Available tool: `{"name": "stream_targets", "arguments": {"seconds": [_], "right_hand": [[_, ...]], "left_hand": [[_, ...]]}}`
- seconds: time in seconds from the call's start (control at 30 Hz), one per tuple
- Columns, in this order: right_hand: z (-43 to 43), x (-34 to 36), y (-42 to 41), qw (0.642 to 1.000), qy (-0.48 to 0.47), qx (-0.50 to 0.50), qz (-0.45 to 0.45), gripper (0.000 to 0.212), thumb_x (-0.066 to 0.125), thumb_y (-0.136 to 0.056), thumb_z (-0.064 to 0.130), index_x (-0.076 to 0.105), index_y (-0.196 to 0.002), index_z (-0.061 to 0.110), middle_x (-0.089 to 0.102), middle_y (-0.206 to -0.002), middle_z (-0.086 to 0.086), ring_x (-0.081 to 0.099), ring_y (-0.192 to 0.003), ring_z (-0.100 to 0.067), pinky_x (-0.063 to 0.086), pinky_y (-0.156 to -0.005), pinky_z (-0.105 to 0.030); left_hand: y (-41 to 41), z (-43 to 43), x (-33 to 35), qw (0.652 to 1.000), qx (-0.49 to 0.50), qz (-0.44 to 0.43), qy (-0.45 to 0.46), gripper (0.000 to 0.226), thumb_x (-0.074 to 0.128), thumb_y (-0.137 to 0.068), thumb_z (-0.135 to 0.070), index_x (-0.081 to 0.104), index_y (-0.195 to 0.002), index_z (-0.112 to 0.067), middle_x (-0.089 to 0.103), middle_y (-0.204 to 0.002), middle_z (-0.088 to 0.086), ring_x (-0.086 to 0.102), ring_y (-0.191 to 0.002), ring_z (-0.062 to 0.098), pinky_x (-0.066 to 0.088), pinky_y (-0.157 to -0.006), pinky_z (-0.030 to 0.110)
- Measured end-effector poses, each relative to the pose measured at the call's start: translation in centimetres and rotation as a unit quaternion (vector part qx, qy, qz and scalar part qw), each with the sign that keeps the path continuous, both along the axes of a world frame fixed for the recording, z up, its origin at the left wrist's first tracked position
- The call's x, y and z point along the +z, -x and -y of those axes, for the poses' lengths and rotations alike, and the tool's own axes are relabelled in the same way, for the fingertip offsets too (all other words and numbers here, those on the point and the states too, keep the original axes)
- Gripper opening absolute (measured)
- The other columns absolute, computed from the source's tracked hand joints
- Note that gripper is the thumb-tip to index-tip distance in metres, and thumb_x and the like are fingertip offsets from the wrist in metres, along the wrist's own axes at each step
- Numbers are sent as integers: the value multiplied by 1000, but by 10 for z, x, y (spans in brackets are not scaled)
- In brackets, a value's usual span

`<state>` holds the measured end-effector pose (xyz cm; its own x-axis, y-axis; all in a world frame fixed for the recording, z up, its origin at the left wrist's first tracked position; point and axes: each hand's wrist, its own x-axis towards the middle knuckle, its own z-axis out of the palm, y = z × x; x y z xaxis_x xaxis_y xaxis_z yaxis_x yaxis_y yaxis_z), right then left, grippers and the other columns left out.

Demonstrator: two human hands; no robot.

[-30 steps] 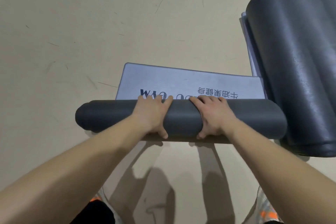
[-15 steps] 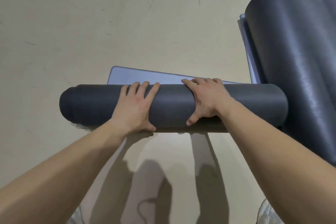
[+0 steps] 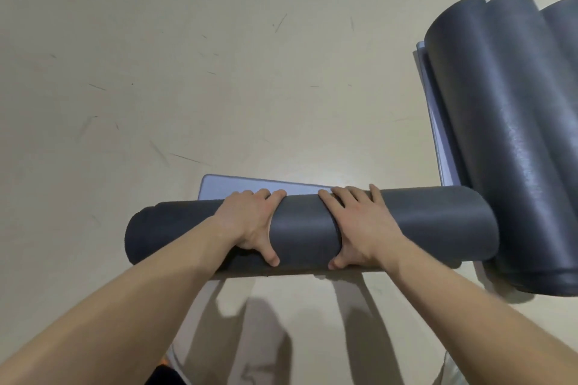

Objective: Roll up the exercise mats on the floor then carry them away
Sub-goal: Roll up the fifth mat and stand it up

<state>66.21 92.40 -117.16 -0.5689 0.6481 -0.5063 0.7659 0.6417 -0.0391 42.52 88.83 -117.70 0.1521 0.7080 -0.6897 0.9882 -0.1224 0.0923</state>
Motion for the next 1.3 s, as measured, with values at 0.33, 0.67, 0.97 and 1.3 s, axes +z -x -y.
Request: {"name": "stream_targets", "arguments": {"seconds": [0.33,0.67,0.97,1.3], "right_hand": [[-45,0,4,999,37,-15,-11,144,80,-40,82,10,-157,38,33,-159,5,35,-144,-26,25,-117,-53],[-46,-20,-62,964,-167,-174,-114,77,10,-96,75,44,-150,31,49,-153,-1,41,-142,-25,23,-119,-52],[-33,-21,-106,850,-158,-497,-75,101,30,-83,90,21,-160,25,8,-167,-21,7,-153,-46,10,-120,-65],[-12,-19,-121,766,-126,-606,-174,131,66,-63,90,14,-160,18,36,-153,-27,37,-139,-46,31,-119,-55]], "left_hand": [[-23,27,-8,987,33,-61,-146,145,83,-53,-71,-6,-158,-27,15,-165,9,19,-151,40,20,-121,60],[26,-27,-5,986,59,100,-121,135,76,-50,-85,19,-160,-32,42,-155,-8,43,-138,20,30,-118,39],[74,60,-15,841,464,-60,-273,130,34,-55,-107,35,-155,-24,30,-163,13,19,-151,41,18,-120,62],[102,86,-20,721,657,2,-219,145,69,-61,-89,8,-161,-3,28,-161,24,29,-147,46,30,-120,54]]}}
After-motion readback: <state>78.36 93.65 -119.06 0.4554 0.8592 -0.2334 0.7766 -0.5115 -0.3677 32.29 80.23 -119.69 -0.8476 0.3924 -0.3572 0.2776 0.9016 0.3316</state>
